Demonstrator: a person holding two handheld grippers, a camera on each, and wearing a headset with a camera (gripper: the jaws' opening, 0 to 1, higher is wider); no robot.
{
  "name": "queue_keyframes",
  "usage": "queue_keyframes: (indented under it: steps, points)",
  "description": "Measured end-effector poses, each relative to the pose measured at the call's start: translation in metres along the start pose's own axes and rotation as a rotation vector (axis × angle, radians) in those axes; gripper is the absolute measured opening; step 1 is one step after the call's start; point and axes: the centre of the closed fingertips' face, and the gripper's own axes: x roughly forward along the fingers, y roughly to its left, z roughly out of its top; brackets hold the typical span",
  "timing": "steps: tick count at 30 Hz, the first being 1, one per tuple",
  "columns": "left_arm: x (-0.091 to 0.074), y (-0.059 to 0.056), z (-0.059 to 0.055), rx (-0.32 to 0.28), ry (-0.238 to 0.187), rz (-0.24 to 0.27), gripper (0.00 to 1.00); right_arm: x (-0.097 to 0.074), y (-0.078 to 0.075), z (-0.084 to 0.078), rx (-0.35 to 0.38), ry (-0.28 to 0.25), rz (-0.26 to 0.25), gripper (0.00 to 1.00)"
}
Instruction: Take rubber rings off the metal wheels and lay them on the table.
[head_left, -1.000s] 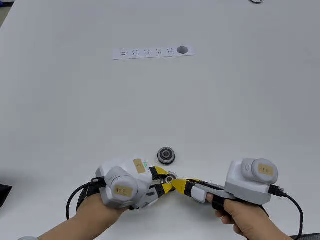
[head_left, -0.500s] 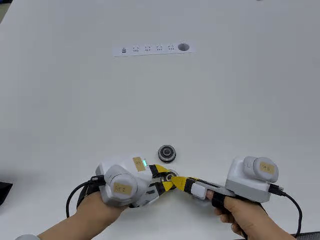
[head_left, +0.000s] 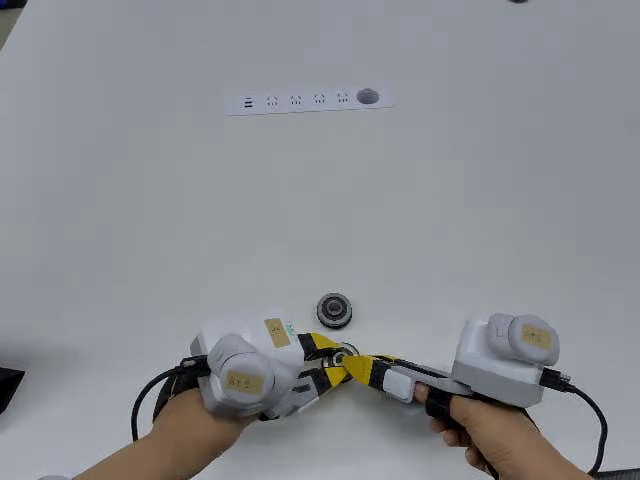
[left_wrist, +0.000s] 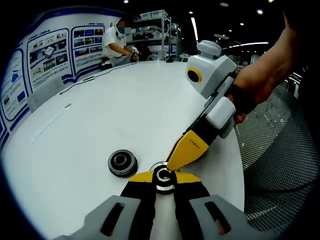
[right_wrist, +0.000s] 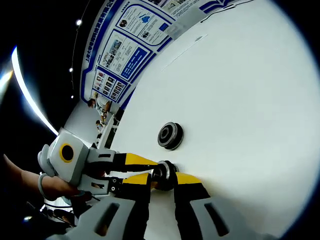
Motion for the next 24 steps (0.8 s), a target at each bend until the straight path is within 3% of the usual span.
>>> queue_keyframes:
  steps: [24]
  points:
    - [0.0004,0.0005,-0.0006,-0.006,-0.005,0.001,0.13,-0.0021,-0.0001,0.0024,-0.089,0.015,-0.015,0.12]
